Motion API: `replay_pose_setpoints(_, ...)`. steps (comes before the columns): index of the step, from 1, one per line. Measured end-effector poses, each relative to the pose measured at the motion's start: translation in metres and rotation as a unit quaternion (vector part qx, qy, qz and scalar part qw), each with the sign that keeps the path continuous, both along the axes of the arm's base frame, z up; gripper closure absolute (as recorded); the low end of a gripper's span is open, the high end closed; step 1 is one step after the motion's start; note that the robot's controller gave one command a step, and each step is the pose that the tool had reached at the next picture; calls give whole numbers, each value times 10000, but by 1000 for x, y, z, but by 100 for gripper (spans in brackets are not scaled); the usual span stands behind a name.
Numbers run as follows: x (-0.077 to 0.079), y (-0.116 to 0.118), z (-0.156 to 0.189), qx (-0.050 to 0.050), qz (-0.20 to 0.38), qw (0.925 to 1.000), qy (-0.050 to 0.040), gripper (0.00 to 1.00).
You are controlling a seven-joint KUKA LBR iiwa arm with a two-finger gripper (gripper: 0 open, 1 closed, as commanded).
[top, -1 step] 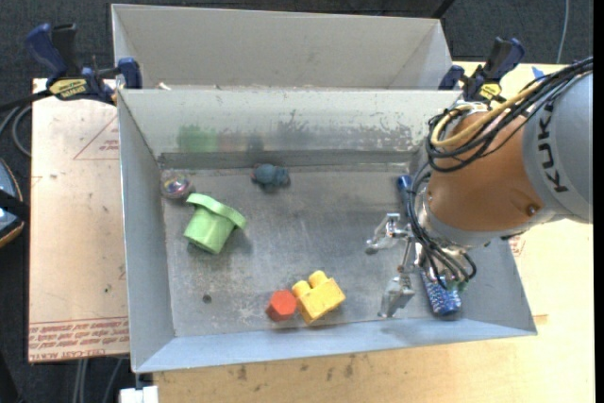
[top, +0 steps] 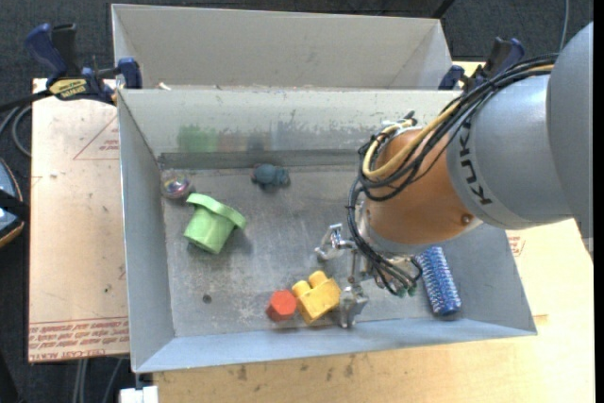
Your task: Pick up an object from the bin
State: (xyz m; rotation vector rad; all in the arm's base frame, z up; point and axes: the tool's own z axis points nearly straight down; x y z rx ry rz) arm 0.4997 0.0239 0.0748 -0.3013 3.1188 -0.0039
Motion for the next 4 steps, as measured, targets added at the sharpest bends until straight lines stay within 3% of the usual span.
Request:
replay_pose_setpoints(1, 32, -40, 22, -5, 1396, 9902, 10, 0)
replay_pose_setpoints(2, 17, 61, 8, 13, 2309, 9730, 34, 0)
replay_pose_setpoints(3, 19, 58, 9, 9, 2275, 9738, 25, 100)
replay_pose_setpoints(4, 16, 52, 251, -3, 2256, 9742, -22, 100)
